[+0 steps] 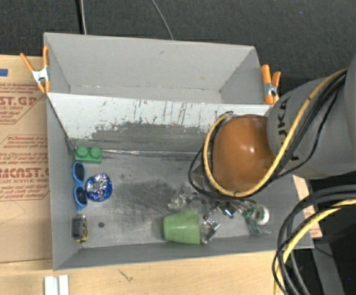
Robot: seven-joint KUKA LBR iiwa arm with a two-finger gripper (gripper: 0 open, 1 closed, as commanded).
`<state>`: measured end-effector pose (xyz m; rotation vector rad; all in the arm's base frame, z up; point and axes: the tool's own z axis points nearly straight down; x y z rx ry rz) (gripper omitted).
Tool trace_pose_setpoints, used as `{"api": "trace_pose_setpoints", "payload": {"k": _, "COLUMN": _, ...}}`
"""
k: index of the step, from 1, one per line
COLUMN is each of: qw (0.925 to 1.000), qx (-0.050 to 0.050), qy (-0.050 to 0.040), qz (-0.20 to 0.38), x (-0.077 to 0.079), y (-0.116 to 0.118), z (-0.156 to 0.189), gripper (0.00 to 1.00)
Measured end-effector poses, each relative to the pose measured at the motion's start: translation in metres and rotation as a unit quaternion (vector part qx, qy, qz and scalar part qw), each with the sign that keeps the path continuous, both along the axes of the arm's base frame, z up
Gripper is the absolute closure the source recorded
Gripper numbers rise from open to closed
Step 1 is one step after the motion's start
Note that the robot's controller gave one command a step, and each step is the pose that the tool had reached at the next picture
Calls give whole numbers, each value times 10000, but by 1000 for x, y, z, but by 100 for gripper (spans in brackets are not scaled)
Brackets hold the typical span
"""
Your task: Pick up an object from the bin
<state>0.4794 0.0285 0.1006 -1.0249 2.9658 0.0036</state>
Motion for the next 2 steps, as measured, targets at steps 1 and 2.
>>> {"api": "trace_pose_setpoints", "payload": {"k": 1, "qw": 9997, "qx": -11, "qy": 3, "qz": 236, "x": 0, "y": 12, "z": -1, "gripper": 0}}
{"api": "trace_pose_setpoints", "payload": {"k": 2, "qw": 9985, "qx": 3, "qy": -96, "qz": 532, "x": 8, "y": 4, "z": -26, "gripper": 0}}
